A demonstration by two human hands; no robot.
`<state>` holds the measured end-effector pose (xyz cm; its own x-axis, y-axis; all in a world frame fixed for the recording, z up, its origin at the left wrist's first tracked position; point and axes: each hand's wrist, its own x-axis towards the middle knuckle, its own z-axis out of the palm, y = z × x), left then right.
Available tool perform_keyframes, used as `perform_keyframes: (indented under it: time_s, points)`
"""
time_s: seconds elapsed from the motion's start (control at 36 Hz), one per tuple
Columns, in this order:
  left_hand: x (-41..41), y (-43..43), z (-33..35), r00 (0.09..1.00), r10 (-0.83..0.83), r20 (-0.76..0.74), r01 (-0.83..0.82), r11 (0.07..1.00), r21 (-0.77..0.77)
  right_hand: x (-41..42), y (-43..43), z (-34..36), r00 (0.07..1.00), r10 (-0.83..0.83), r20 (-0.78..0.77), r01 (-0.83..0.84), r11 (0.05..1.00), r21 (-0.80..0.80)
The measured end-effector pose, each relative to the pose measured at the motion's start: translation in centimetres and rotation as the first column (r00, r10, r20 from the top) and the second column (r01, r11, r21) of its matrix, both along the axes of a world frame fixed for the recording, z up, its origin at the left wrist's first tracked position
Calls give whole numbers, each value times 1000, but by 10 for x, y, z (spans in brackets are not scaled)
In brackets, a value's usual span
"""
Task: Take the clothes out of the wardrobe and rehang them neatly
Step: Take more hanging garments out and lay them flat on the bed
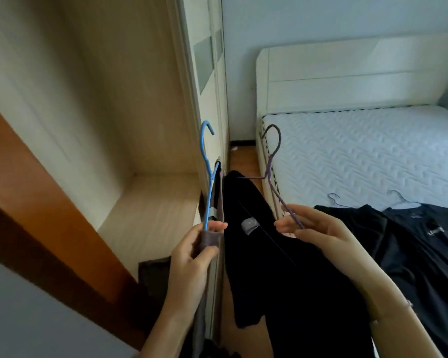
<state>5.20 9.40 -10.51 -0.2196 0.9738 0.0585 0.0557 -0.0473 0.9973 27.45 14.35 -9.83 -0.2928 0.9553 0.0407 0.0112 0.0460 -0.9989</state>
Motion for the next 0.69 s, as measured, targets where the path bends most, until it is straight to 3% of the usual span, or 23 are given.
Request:
perform_keyframes:
  time_s: [0.36, 0.58, 0.69]
  points:
    - [71, -131, -30, 955, -298, 0, 296, 951, -91, 81, -204, -31, 930, -361, -62, 353, 929, -112]
    - [147, -211, -22, 802, -592, -84, 587, 806, -77, 137, -358, -26, 788, -610, -77, 599, 790, -128]
    - [193, -237, -16, 678, -729, -97, 728, 684, -52, 171, -419, -21, 693, -718, -68, 710, 696, -105]
